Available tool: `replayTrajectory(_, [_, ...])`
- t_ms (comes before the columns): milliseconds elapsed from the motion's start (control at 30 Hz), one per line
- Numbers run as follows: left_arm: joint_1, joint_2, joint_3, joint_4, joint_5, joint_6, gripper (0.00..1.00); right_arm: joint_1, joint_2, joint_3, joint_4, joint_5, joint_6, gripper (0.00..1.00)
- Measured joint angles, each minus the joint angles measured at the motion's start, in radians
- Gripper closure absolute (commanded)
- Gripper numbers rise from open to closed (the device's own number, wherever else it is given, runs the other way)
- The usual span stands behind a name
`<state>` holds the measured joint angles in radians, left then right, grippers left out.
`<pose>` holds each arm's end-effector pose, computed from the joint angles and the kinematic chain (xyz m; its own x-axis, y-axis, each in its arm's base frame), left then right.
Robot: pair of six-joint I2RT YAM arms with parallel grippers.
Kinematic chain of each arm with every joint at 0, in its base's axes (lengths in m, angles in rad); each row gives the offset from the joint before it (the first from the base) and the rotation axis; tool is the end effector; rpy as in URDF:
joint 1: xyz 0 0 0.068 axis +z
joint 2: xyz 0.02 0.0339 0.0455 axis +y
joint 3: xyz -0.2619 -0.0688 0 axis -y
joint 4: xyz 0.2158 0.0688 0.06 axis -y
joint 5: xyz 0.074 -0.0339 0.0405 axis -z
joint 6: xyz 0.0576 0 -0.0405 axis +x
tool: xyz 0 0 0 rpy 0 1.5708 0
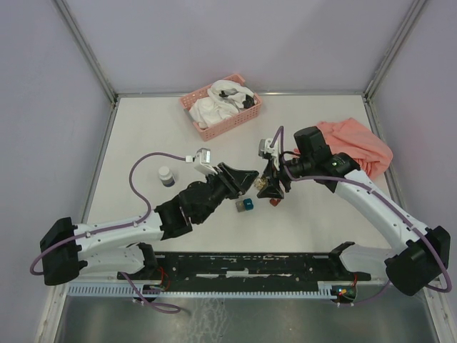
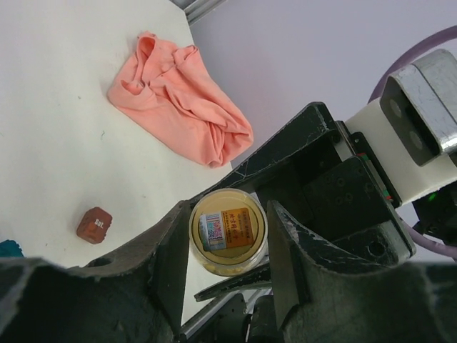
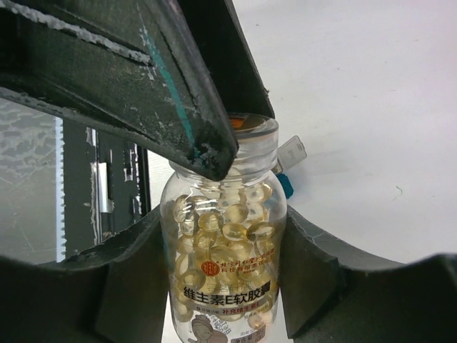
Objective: Sort the pills into containers
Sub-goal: Screw the lid of the pill bottle onto the pill bottle.
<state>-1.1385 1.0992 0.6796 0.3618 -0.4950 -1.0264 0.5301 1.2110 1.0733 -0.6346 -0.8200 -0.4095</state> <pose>0.1283 -0.2128 0.3065 -0.5261 -0.6566 -0.5405 0.2902 0.4588 -0.8398 0.1779 0.1531 0.3094 -0.2350 -0.4526 -0.8602 -0.9706 0.1565 0.1828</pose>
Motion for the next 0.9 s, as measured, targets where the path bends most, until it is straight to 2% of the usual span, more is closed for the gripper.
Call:
replayTrajectory(133, [0.027, -0.020, -0.060, 0.116, 0.078, 0.063, 0.59, -0.010, 0.000, -0.003, 0.016, -0.052, 0.044, 0.98])
replayTrajectory(233, [0.089, -0.032, -0.131, 0.269, 0.220, 0.131, 0.60, -0.021, 0.001, -0.017, 0.054, -0.117, 0.100, 0.99])
replayTrajectory(367, [0.213, -0.002, -0.168, 0.420, 0.539, 0.221, 0.60, -0.035, 0.010, -0.034, 0.101, -0.202, 0.163, 0.98])
replayTrajectory(467, [0.278, 0.035, -0.119, 0.411, 0.741, 0.325, 0.59, -0.046, 0.017, -0.041, 0.112, -0.241, 0.194, 0.98])
replayTrajectory(567, [0.299, 0.043, -0.058, 0.347, 0.842, 0.429, 0.50, -0.052, 0.017, -0.044, 0.118, -0.279, 0.211, 0.98])
replayTrajectory(733, [0.322, 0.016, -0.049, 0.307, 0.901, 0.491, 0.09, -0.046, 0.017, -0.044, 0.166, -0.314, 0.233, 0.98])
replayTrajectory(800, [0.322, -0.002, -0.057, 0.283, 0.889, 0.493, 0.02, -0.044, 0.016, -0.044, 0.182, -0.324, 0.235, 0.98])
replayTrajectory(900, [0.323, -0.058, -0.079, 0.238, 0.837, 0.493, 0.01, -0.042, 0.015, -0.044, 0.185, -0.323, 0.227, 0.98])
